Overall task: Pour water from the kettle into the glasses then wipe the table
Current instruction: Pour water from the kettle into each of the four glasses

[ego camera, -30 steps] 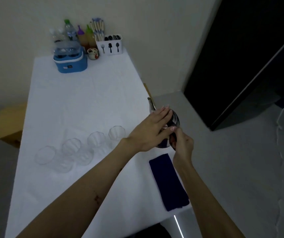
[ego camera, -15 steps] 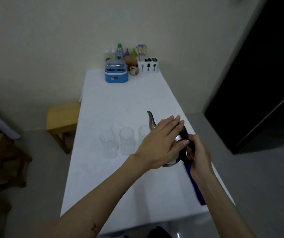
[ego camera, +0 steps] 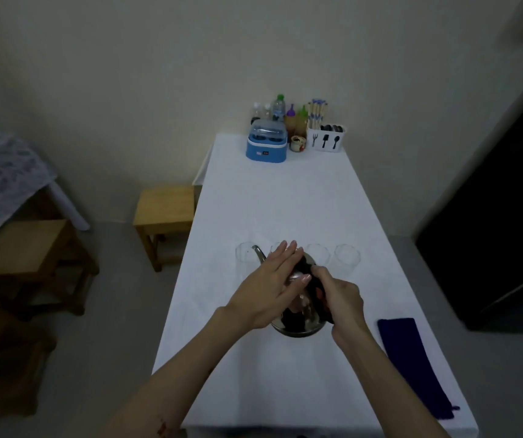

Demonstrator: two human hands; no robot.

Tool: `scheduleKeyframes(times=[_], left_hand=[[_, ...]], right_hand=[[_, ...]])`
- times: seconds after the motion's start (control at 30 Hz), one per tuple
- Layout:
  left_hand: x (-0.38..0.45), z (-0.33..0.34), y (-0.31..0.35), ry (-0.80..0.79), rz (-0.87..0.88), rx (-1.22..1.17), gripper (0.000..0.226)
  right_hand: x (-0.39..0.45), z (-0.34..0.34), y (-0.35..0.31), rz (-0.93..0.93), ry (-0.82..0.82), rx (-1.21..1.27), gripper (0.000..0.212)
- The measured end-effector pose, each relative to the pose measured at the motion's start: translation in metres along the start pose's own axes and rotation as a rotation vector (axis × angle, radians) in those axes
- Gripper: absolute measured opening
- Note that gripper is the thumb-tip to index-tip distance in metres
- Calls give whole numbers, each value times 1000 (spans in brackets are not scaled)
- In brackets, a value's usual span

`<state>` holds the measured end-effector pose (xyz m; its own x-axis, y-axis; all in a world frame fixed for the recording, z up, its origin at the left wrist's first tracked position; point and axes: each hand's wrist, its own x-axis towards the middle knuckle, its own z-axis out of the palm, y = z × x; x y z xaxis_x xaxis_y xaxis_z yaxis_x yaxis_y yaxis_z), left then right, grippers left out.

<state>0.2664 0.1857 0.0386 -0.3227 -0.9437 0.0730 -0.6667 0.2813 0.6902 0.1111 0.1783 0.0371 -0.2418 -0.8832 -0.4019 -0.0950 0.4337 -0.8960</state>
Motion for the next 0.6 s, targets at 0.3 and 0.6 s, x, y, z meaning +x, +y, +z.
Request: scheduleKeyframes(times=[0.3, 0.6], left_hand=[[5, -1, -15, -30, -80, -121, 63], [9, 1, -17, -6, -99, -161, 66]], right_hand=[[6, 8, -14, -47, 17, -197, 55], [8, 6, -29, -85, -13, -254, 51]])
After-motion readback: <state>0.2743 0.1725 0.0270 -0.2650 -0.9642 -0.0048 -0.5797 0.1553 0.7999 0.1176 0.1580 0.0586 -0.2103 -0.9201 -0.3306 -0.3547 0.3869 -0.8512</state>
